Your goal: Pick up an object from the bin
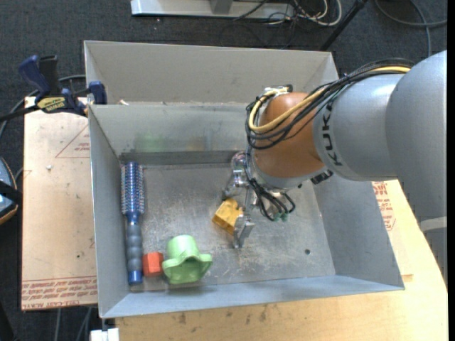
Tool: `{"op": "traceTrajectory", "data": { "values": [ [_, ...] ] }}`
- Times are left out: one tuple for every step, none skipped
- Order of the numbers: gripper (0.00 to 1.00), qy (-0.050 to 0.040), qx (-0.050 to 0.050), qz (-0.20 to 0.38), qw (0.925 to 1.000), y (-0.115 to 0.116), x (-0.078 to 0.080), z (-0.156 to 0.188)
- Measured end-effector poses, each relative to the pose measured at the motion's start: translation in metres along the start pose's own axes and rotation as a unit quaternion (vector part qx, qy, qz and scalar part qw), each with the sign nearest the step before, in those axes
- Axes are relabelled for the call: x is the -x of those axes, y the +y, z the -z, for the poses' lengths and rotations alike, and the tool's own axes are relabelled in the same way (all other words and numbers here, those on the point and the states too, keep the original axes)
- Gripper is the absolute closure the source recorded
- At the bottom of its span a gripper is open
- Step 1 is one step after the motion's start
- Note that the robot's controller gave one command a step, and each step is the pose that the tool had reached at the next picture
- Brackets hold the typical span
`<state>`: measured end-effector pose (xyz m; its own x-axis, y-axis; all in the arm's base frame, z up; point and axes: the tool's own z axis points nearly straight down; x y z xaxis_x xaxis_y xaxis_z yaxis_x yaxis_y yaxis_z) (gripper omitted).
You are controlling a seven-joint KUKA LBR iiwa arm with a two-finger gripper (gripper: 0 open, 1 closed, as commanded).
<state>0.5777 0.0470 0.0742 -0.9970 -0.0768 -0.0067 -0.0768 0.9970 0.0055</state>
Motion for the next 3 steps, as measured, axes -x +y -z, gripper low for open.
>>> {"op": "traceTrajectory", "data": {
  "values": [
    [0.0, -0.0036, -0.003, -0.005, 1.0, 0.006, -0.004, 0.001],
    [1.0, -0.0049, -0.002, -0.007, 1.0, 0.006, -0.003, 0.002],
    [1.0, 0.0008, -0.002, -0.008, 1.0, 0.006, -0.002, 0.022]
  ]
}}
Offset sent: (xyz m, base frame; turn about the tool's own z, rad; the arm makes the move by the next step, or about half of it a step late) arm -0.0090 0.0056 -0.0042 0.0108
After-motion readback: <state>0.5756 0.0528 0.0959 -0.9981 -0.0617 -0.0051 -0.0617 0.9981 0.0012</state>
